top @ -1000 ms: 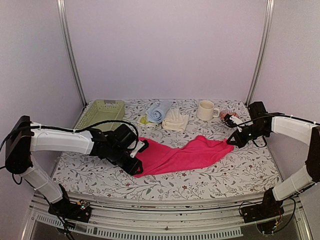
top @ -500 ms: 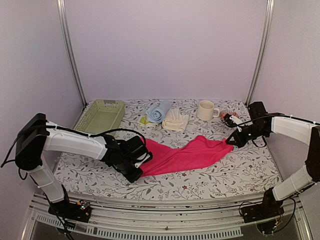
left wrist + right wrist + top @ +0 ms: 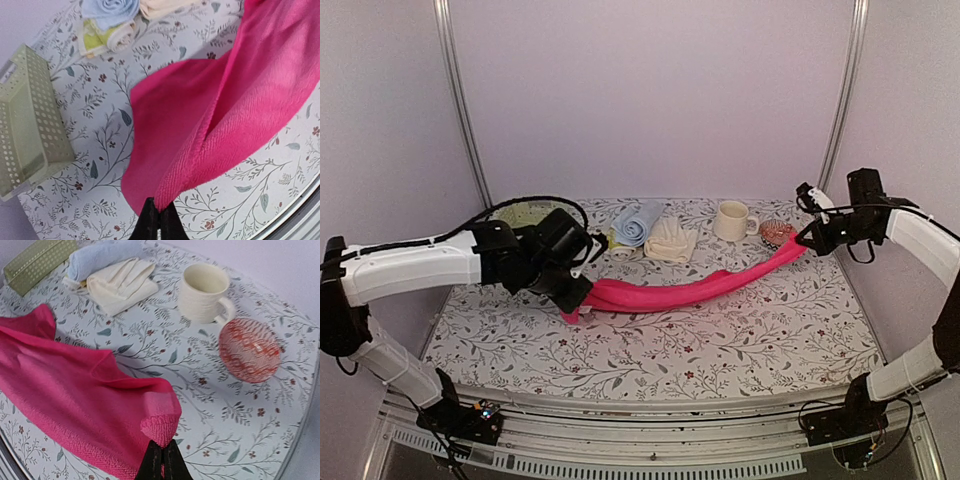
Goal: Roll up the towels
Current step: Flatten out the towel at the center of the board.
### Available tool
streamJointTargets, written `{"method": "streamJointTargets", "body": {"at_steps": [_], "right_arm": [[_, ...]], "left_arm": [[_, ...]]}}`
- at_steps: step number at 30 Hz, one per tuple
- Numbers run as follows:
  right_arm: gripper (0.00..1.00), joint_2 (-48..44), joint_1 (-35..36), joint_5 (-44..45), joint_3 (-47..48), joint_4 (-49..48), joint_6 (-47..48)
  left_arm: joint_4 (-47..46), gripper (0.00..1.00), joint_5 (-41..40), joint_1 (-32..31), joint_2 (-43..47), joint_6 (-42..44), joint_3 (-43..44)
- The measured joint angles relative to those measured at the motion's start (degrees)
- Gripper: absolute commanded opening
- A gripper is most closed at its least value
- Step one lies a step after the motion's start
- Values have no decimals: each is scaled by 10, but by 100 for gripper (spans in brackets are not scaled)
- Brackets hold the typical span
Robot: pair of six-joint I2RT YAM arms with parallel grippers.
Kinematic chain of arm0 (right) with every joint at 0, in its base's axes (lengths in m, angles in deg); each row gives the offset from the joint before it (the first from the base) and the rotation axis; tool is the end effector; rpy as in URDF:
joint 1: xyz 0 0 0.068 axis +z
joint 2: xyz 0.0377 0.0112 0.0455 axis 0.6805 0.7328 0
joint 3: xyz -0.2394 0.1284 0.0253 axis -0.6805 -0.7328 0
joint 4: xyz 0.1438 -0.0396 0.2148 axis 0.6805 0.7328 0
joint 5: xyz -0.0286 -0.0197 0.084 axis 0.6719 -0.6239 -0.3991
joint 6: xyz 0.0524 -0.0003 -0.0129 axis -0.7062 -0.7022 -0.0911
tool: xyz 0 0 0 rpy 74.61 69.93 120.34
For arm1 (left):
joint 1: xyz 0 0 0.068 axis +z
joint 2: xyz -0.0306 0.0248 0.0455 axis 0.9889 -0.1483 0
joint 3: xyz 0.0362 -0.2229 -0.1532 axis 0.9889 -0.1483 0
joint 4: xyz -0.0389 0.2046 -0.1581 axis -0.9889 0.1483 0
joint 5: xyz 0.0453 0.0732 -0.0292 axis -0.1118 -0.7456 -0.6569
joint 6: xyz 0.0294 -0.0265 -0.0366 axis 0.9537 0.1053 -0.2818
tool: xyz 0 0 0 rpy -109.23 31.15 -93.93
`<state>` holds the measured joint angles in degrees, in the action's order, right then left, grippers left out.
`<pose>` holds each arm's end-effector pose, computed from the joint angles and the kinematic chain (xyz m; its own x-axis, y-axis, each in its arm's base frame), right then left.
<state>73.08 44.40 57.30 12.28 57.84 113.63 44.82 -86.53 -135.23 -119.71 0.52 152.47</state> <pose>0.2841 0.0237 0.2780 -0.5570 -0.4312 -0.7098 -0.6358 0.7712 0.0304 0.1843 -0.2326 0.2554 -0.6269 0.5749 -0.5258 0.5733 0.7974 0.1882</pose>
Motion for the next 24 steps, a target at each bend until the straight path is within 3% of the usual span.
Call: {"method": "streamJointTargets", "body": {"at_steps": [7,16,20,24], "right_arm": [[3,-52,-114,-20,113,31,1],[3,-210,-118,-37,42,78,17],[3,-246,-118,-26,-17,88,24],[3,-208,-118,2,-60,90,35]], "left_arm": [[25,0,28,0,134,16,78],[24,0,192,-26,260,5,22],[13,0,206,-29,256,-12,-29],[-23,0,196,-3,179,-8,-37]]}}
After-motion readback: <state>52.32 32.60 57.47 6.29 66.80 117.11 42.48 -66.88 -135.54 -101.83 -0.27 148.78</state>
